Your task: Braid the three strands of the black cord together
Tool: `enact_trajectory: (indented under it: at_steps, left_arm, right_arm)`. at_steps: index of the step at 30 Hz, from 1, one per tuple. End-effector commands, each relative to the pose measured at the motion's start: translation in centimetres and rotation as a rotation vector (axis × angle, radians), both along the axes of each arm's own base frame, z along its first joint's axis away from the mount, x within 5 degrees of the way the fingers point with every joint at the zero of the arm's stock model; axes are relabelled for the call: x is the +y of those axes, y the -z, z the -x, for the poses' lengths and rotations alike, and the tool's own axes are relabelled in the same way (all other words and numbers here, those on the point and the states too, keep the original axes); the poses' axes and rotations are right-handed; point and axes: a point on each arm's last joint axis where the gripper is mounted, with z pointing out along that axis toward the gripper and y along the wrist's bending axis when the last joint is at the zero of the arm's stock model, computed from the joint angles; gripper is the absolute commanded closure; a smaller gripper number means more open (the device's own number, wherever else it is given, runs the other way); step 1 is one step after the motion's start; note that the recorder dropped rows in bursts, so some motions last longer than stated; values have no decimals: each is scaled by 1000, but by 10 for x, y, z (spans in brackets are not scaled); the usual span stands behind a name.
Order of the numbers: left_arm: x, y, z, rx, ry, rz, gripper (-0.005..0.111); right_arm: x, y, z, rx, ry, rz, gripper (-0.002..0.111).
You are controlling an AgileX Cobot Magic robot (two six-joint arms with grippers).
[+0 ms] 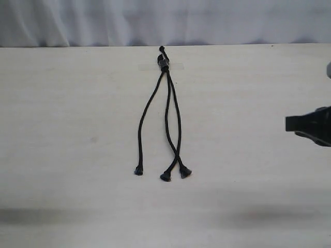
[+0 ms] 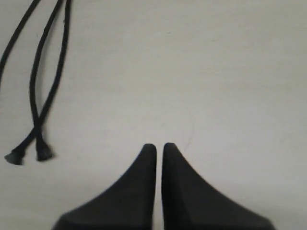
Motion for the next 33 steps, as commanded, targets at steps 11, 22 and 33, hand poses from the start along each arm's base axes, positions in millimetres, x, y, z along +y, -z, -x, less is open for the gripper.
enact_trajectory:
  at_steps: [11, 22, 33]
  left_arm:
    - [-94, 43, -75, 368, 412, -17, 107]
    - [-182, 50, -150, 559, 557, -41, 107]
    - [-246, 78, -205, 655, 546, -147, 107]
  right_arm:
    - [89, 59, -101, 233, -299, -57, 104]
    - [78, 75, -131, 305, -236, -83, 104]
    - [16, 75, -136, 403, -21, -169, 104]
